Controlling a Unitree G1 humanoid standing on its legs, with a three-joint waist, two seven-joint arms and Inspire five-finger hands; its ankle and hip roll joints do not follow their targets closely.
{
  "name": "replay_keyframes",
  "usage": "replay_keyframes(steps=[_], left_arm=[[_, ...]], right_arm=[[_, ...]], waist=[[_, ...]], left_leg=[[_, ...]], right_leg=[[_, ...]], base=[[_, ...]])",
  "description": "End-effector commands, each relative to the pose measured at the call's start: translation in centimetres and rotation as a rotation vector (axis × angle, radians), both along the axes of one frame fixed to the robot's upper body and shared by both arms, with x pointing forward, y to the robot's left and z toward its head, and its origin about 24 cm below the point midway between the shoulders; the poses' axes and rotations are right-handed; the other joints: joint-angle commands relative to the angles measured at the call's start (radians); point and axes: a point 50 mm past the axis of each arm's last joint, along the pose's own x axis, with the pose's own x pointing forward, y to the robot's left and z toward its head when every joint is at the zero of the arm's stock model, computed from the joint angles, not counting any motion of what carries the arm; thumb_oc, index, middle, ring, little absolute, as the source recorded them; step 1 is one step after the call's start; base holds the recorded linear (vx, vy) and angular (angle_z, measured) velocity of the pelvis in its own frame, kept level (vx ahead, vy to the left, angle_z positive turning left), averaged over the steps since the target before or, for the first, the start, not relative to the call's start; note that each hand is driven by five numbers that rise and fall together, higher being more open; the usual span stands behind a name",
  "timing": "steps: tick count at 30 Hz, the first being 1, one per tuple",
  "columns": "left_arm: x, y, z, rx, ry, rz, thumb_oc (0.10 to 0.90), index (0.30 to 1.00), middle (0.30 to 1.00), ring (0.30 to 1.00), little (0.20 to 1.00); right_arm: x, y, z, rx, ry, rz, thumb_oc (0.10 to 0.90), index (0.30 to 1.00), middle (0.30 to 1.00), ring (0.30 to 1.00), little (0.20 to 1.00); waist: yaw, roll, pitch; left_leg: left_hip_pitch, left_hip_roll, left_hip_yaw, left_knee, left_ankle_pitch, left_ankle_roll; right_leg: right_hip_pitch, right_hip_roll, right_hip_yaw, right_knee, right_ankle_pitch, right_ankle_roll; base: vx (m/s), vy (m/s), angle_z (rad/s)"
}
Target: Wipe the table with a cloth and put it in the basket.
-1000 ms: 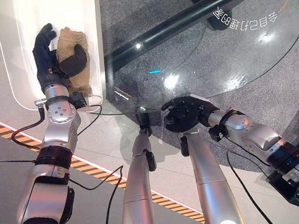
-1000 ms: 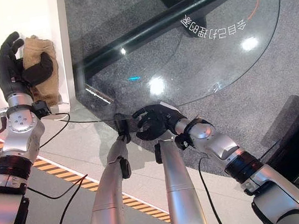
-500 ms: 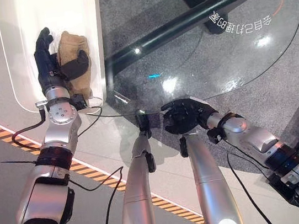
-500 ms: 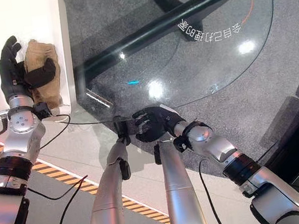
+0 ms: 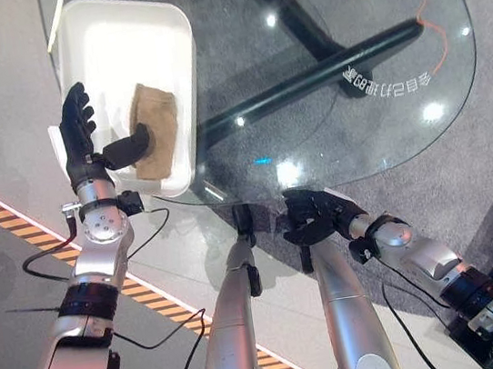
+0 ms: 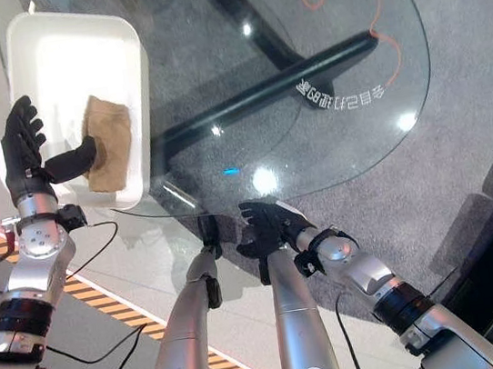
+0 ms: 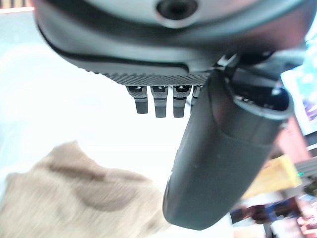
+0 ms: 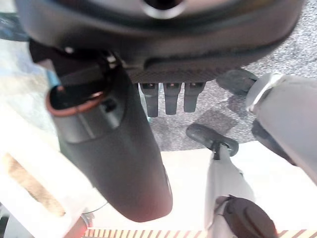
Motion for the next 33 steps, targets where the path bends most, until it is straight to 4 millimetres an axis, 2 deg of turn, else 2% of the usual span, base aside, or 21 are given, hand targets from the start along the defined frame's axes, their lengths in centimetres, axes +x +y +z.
replay_keyframes(steps=[1,4,7,10,12,13,15,16,18,20,23,27,29,30,31,33], left_arm=[[-1.4,1.3,3.8,0.067,-0.174,0.004,0.800,0.900,0.900,0.900,0.900],[-2.0,1.0,3.8,0.070,-0.174,-0.023,0.800,0.900,0.900,0.900,0.900],[-1.8,0.9,2.8,0.027,-0.108,-0.080,0.800,0.900,0.900,0.900,0.900],[-2.0,0.4,-0.9,-0.019,0.027,-0.119,0.800,0.900,0.900,0.900,0.900],[-2.8,-0.2,-4.4,-0.095,0.138,-0.159,0.800,0.900,0.900,0.900,0.900],[-4.2,-1.1,-8.3,-0.177,0.255,-0.197,0.800,0.900,0.900,0.900,0.900],[-5.0,-1.5,-10.5,-0.224,0.327,-0.223,0.800,0.900,0.900,0.900,0.900],[-6.1,-2.1,-13.2,-0.279,0.437,-0.252,0.800,0.900,0.900,0.900,0.900],[-6.7,-2.4,-14.6,-0.319,0.486,-0.270,0.800,0.900,0.900,0.900,0.900],[-8.8,-3.6,-18.6,-0.406,0.631,-0.318,0.800,0.900,0.900,0.900,0.900],[-10.3,-4.4,-20.6,-0.468,0.681,-0.357,0.800,0.900,0.900,0.900,0.900],[-14.1,-5.7,-24.2,-0.503,0.776,-0.364,0.800,0.900,0.900,0.900,0.900],[-14.9,-6.0,-25.1,-0.510,0.804,-0.336,0.800,0.900,0.900,0.900,0.900],[-16.2,-6.5,-26.4,-0.518,0.850,-0.328,0.800,0.900,0.900,0.900,0.900],[-16.2,-6.6,-26.5,-0.520,0.855,-0.328,0.800,0.900,0.900,0.900,0.900],[-17.8,-7.1,-28.3,-0.585,0.943,-0.308,0.800,0.900,0.900,0.900,0.900]], right_arm=[[-1.1,1.3,0.5,0.079,-0.072,0.054,0.800,0.900,0.900,0.900,0.900],[-1.3,0.7,-0.3,0.074,-0.051,0.038,0.800,0.900,0.900,0.900,0.900],[-1.5,0.0,-1.5,0.090,-0.008,0.004,0.800,0.900,0.900,0.900,0.900],[-2.4,-0.5,-3.9,0.103,0.062,-0.053,0.800,0.900,0.900,0.900,0.900],[-3.8,-0.9,-5.9,0.120,0.128,-0.079,0.800,0.900,0.900,0.900,0.900],[-5.5,-1.3,-8.1,0.127,0.200,-0.100,0.800,0.900,0.900,0.900,0.900],[-6.3,-1.6,-9.2,0.128,0.242,-0.112,0.800,0.900,0.900,0.900,0.900],[-7.4,-1.9,-10.5,0.159,0.311,-0.139,0.800,0.900,0.900,0.900,0.900],[-7.9,-2.1,-11.1,0.170,0.342,-0.155,0.800,0.900,0.900,0.900,0.900],[-9.2,-3.0,-12.9,0.156,0.413,-0.208,0.800,0.900,0.900,0.900,0.900],[-10.3,-3.3,-14.0,0.195,0.476,-0.253,0.800,0.900,0.900,0.900,0.900],[-12.1,-3.0,-15.9,0.368,0.582,-0.383,0.800,0.900,0.900,0.900,0.900],[-12.6,-2.9,-16.4,0.368,0.595,-0.405,0.800,0.900,0.900,0.900,0.900],[-13.1,-2.7,-17.0,0.355,0.608,-0.421,0.800,0.900,0.900,0.900,0.900],[-13.1,-2.7,-17.0,0.354,0.609,-0.421,0.800,0.900,0.900,0.900,0.900],[-13.3,-2.4,-17.4,0.327,0.585,-0.407,0.800,0.900,0.900,0.900,0.900]], waist=[[0.033,-0.019,-0.026],[0.045,-0.026,-0.026],[0.055,-0.033,-0.026],[0.065,-0.037,-0.032],[0.071,-0.039,-0.065],[0.076,-0.040,-0.098],[0.077,-0.042,-0.123],[0.078,-0.042,-0.153],[0.079,-0.042,-0.166],[0.086,-0.040,-0.213],[0.094,-0.040,-0.247],[0.113,-0.045,-0.314],[0.117,-0.047,-0.329],[0.122,-0.050,-0.354],[0.122,-0.050,-0.355],[0.123,-0.054,-0.387]], left_leg=[[0.035,-0.035,-0.027,0.125,-0.116,0.014],[0.103,-0.027,-0.036,0.093,-0.106,0.010],[0.166,-0.021,-0.049,0.077,-0.105,0.002],[0.243,-0.017,-0.068,0.050,-0.101,-0.005],[0.277,-0.014,-0.079,0.027,-0.098,-0.009],[0.315,-0.012,-0.087,0.011,-0.104,-0.012],[0.331,-0.011,-0.091,0.002,-0.103,-0.014],[0.362,-0.008,-0.097,-0.012,-0.105,-0.016],[0.379,-0.006,-0.099,-0.018,-0.105,-0.016],[0.435,0.003,-0.103,-0.052,-0.103,-0.018],[0.475,0.009,-0.108,-0.077,-0.103,-0.020],[0.531,0.024,-0.117,-0.101,-0.106,-0.022],[0.546,0.029,-0.118,-0.109,-0.106,-0.023],[0.565,0.035,-0.118,-0.118,-0.107,-0.023],[0.566,0.036,-0.117,-0.119,-0.107,-0.023],[0.593,0.045,-0.117,-0.136,-0.107,-0.025]], right_leg=[[0.145,0.029,0.012,-0.235,0.071,0.038],[0.214,0.033,-0.001,-0.249,0.061,0.034],[0.283,0.033,-0.017,-0.258,0.048,0.033],[0.360,0.036,-0.024,-0.274,0.039,0.034],[0.392,0.039,-0.023,-0.287,0.036,0.034],[0.436,0.044,-0.021,-0.303,0.029,0.033],[0.459,0.046,-0.024,-0.319,0.031,0.031],[0.498,0.047,-0.029,-0.339,0.031,0.028],[0.519,0.047,-0.031,-0.349,0.031,0.028],[0.586,0.047,-0.039,-0.390,0.036,0.030],[0.634,0.049,-0.045,-0.419,0.039,0.031],[0.696,0.051,-0.059,-0.449,0.043,0.033],[0.710,0.051,-0.061,-0.454,0.042,0.035],[0.729,0.053,-0.064,-0.463,0.043,0.034],[0.731,0.053,-0.064,-0.463,0.043,0.034],[0.754,0.056,-0.060,-0.477,0.044,0.035]], base=[[-0.04,-0.108,0.12],[-0.06,-0.156,0.05],[-0.05,-0.155,0.03],[-0.04,-0.159,0.09],[0.02,-0.156,0.00],[0.05,-0.131,-0.03],[0.05,-0.136,-0.03],[0.04,-0.128,0.00],[0.04,-0.095,0.07],[0.08,-0.112,0.12],[0.06,-0.094,0.08],[0.07,-0.108,0.14],[0.05,-0.063,0.04],[0.04,-0.048,0.02],[0.08,-0.073,0.02],[0.04,-0.050,0.03]])
